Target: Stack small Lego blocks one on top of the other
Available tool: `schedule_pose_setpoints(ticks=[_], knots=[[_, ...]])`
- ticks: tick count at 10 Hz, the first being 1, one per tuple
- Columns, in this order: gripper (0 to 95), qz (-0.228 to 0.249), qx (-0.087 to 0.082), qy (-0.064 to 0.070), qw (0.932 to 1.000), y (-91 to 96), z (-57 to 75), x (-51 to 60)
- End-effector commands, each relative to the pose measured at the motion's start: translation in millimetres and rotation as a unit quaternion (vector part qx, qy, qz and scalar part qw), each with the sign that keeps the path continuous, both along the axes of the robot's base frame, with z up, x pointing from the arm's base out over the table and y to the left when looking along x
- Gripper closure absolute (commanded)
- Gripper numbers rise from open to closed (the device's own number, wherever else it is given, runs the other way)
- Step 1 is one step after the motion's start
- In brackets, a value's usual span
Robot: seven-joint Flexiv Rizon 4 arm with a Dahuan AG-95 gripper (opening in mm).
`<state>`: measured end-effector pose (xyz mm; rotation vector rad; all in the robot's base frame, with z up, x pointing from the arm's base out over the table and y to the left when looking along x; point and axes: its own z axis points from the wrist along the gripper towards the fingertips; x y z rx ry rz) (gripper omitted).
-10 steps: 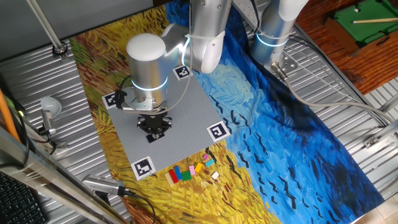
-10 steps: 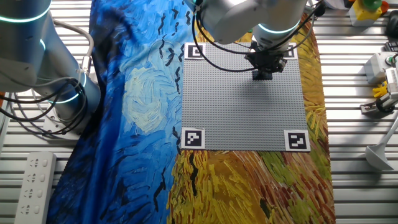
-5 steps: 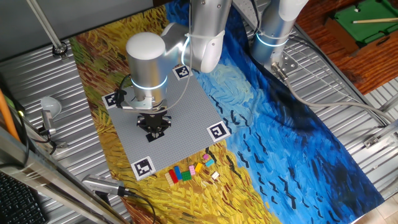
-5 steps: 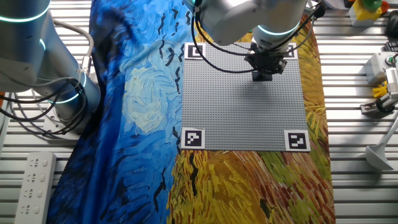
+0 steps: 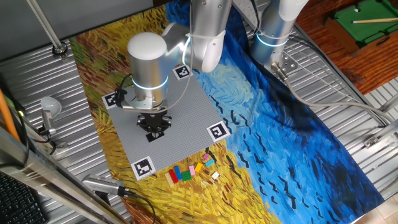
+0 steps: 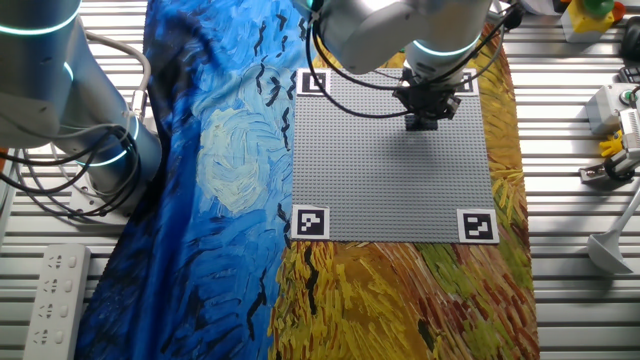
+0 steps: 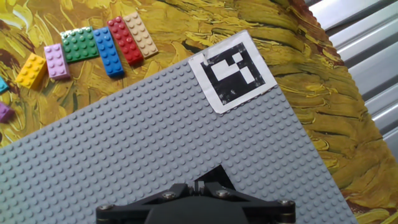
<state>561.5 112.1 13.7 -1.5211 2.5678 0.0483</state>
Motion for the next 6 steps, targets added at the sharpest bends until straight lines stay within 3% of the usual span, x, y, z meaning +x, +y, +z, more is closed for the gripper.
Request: schedule_pose_setpoints(ticks=[1, 6], knots=[[95.0, 0.0, 0.0, 0.0, 1.0, -0.1, -0.8, 0.1], [95.0, -0.004, -0.003, 0.001, 1.0, 1.2, -1.0, 0.3]])
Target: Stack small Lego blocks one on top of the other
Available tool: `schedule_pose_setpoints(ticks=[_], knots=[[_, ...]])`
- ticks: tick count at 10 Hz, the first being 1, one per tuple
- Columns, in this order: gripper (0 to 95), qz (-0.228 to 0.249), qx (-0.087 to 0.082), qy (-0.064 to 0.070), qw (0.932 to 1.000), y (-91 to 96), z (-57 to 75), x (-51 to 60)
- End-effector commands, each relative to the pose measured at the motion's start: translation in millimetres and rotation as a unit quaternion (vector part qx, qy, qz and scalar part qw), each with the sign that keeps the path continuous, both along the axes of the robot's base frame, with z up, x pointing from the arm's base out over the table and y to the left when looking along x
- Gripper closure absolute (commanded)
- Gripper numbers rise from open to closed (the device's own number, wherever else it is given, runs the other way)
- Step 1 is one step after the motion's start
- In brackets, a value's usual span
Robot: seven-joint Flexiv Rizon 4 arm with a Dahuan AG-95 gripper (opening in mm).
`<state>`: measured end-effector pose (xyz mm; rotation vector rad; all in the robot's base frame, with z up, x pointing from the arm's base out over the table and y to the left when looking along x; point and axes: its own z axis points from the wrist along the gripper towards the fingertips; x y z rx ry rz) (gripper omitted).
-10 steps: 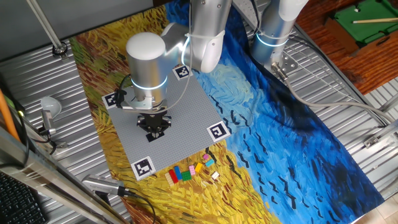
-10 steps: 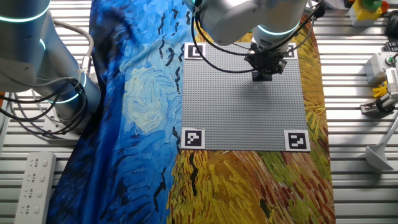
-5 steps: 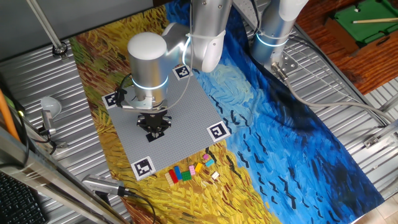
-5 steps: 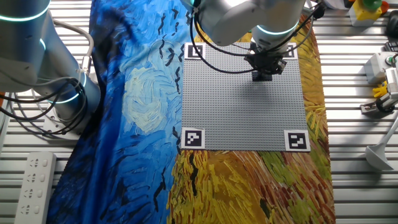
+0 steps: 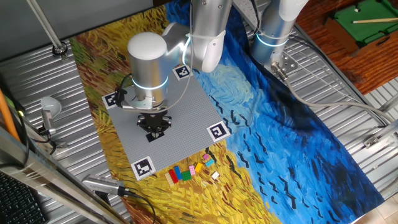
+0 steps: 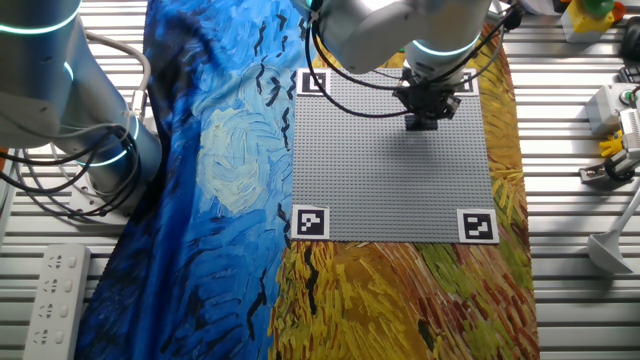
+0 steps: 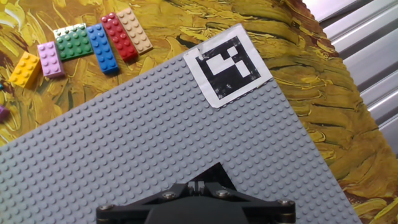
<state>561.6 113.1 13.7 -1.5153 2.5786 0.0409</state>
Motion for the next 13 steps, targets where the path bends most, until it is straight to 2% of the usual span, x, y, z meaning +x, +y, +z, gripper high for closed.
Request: schedule_pose_setpoints(ticks=[1, 13], knots=[[95.0, -0.002, 0.001, -0.001, 1.0, 0.6, -1.1, 0.2], [95.0, -0.014, 0.002, 0.0, 0.9999, 4.7, -0.7, 0.9]])
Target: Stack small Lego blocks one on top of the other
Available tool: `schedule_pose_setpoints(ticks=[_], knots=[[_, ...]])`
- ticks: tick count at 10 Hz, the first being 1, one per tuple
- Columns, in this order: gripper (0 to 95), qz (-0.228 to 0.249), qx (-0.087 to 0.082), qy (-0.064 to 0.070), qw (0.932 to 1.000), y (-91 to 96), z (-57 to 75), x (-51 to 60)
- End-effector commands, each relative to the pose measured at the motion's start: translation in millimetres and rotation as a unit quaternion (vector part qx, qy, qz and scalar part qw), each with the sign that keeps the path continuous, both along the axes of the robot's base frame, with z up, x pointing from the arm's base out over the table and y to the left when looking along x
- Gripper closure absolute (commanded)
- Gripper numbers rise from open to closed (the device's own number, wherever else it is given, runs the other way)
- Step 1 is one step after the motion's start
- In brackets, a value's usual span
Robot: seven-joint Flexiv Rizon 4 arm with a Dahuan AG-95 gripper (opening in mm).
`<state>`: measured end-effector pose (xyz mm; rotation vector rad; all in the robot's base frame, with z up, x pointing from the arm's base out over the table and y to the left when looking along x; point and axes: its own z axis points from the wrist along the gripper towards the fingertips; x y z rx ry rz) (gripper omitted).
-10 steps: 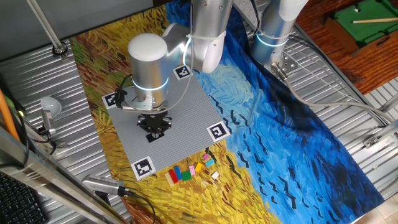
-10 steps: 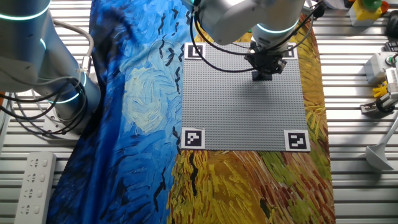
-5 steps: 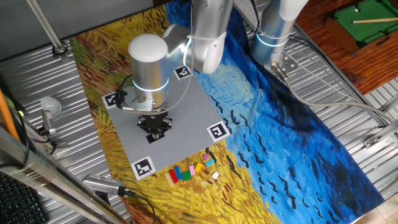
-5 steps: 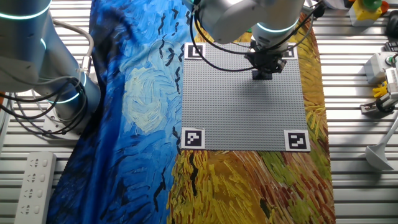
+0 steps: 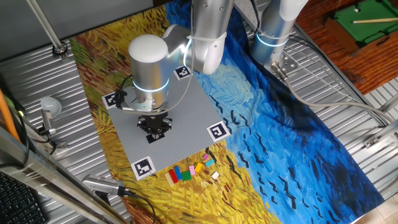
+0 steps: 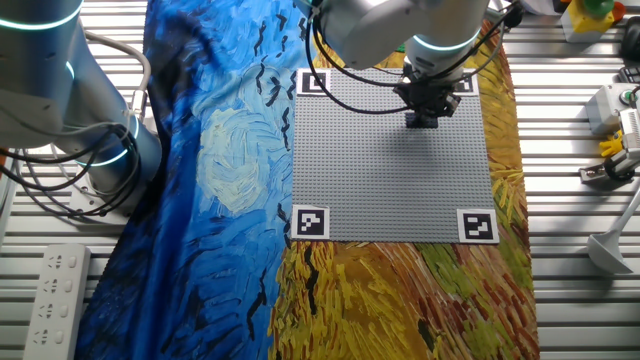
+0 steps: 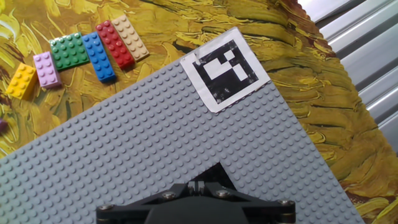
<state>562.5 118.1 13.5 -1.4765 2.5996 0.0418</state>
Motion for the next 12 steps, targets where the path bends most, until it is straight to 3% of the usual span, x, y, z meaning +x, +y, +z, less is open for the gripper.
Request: schedule_pose_setpoints(ticks=[1, 12], knots=[[95.0, 0.002, 0.0, 0.0, 1.0, -0.6, -0.4, -0.1], [95.0, 0.017, 0.004, -0.003, 0.9998, -5.0, -0.1, -0.9]])
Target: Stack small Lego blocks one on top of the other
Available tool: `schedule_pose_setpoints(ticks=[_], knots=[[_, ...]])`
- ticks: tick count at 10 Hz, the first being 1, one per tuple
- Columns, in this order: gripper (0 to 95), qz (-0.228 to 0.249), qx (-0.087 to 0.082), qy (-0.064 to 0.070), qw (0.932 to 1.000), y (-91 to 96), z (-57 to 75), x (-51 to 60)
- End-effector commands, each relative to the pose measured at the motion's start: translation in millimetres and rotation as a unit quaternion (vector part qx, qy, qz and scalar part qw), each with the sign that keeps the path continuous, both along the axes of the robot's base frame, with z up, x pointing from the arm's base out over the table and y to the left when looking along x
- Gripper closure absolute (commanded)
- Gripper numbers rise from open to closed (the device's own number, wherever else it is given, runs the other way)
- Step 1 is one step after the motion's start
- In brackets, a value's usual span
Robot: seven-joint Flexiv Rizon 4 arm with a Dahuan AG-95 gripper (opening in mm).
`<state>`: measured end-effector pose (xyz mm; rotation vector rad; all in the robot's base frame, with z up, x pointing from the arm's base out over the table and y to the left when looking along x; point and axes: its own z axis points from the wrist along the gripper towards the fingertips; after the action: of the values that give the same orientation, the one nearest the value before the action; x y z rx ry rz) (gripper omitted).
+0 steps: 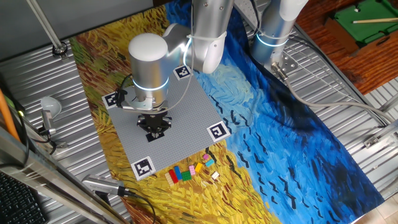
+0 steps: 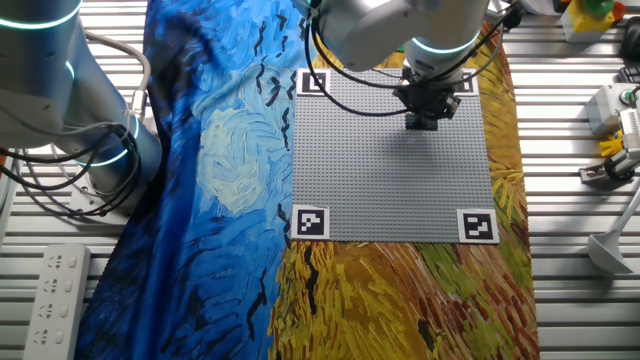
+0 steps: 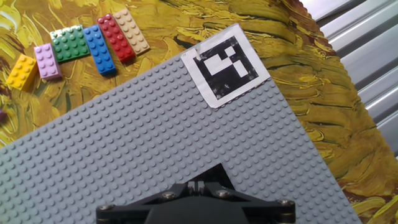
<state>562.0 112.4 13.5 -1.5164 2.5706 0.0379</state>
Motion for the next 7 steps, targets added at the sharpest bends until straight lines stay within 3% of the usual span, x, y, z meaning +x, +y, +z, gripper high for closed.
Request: schedule_pose_setpoints(ticks=[1, 7], knots=[[95.0, 0.002, 0.008, 0.001, 1.0, 1.2, -0.2, -0.4], [95.0, 0.014, 0.02, -0.001, 0.9997, 2.1, 0.0, -1.3]])
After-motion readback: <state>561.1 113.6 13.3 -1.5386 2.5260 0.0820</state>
